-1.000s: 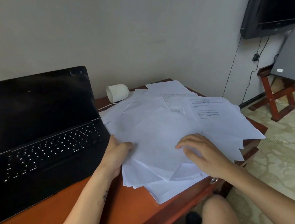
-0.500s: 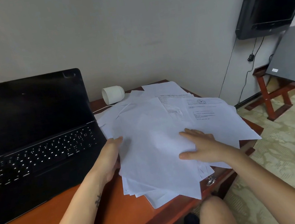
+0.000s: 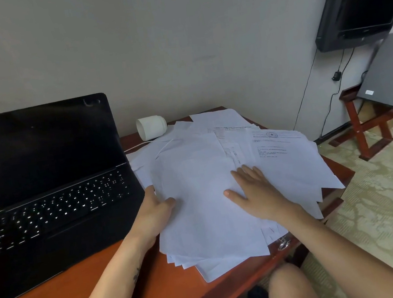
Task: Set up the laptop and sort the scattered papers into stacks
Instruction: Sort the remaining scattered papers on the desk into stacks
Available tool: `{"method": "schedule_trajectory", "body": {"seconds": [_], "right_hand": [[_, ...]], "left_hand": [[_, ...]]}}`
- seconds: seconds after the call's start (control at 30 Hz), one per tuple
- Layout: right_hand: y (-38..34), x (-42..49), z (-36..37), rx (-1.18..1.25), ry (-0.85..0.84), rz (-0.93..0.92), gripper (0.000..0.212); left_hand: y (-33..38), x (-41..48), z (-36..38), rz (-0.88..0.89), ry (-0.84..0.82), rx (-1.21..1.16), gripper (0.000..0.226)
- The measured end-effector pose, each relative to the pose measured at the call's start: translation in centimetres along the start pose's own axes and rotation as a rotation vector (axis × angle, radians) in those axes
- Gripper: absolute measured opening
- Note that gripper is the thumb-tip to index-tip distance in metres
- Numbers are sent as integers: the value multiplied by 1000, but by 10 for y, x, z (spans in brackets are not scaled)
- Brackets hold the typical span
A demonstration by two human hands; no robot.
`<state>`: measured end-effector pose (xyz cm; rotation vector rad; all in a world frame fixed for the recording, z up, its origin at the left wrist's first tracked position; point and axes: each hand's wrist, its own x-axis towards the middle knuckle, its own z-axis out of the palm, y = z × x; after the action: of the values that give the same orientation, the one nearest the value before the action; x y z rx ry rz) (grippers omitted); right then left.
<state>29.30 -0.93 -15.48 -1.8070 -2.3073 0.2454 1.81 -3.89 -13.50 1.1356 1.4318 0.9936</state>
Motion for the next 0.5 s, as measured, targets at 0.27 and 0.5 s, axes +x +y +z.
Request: {"method": "schedule_trajectory", "body": {"seconds": [0.27,0.5], "right_hand": [[6,-24,9,142,107,30,67],[8,-19,7,456,195,102,39]], "left_hand": [[-2,0,5,98,141,49,32],[4,2,-2,-22,96,-84,26]]}}
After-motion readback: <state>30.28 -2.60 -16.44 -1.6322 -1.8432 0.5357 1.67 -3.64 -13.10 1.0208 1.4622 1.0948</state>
